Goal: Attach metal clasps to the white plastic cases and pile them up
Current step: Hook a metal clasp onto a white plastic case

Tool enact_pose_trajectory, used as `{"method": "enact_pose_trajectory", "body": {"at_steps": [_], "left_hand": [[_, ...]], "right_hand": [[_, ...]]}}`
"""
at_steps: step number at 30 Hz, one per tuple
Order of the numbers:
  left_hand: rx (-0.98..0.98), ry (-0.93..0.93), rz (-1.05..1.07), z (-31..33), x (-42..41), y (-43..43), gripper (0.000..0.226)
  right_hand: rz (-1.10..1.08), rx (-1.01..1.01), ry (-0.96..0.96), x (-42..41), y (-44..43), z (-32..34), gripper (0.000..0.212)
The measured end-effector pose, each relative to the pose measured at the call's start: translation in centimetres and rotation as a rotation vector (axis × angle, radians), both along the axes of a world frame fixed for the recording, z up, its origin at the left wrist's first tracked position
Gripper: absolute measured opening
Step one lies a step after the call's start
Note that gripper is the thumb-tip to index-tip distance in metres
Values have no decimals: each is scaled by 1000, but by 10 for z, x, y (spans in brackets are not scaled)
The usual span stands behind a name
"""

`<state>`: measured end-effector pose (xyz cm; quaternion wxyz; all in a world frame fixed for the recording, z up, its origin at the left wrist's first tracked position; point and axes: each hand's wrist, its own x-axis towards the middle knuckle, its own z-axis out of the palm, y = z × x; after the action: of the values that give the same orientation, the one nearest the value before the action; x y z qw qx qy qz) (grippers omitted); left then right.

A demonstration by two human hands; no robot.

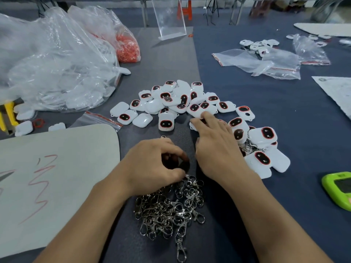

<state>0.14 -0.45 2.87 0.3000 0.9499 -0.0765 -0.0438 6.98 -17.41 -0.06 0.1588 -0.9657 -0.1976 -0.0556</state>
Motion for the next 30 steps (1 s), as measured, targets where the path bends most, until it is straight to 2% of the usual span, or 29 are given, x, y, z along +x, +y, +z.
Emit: {"method": "enact_pose_trajectory", "body": {"at_steps": [3,7,12,16,17,19,22,24,27,30], "left_hand": [[-6,71,-102,2,1,13,30],[-57,66,-69,-3,5,14,20],[-142,7,10,-15,10,9,9],[-420,-48,228,-22,12,4,15],[-499,-71,290,-22,13,4,14],[-620,-109,369,-22,14,3,14],[-800,-98,425,-21,16,0,18],[-882,-92,461,-19,15,-1,18],[-892,-75,464,-18,13,-2,15],[-814,-43,412,-20,12,-2,12]], "right_hand": [[-34,58,0,-2,0,2,54],[-18,128,-11,-4,0,5,36],[-22,43,29,-5,0,6,48],[-10,121,22,-6,-2,7,19],[-10,124,17,-7,-2,8,18],[-2,119,30,-7,-3,9,22],[-18,68,54,-9,-5,11,41],[-46,38,44,-9,-8,13,41],[-93,41,14,-8,-14,16,35],[-129,30,-1,-9,-18,15,31]]}}
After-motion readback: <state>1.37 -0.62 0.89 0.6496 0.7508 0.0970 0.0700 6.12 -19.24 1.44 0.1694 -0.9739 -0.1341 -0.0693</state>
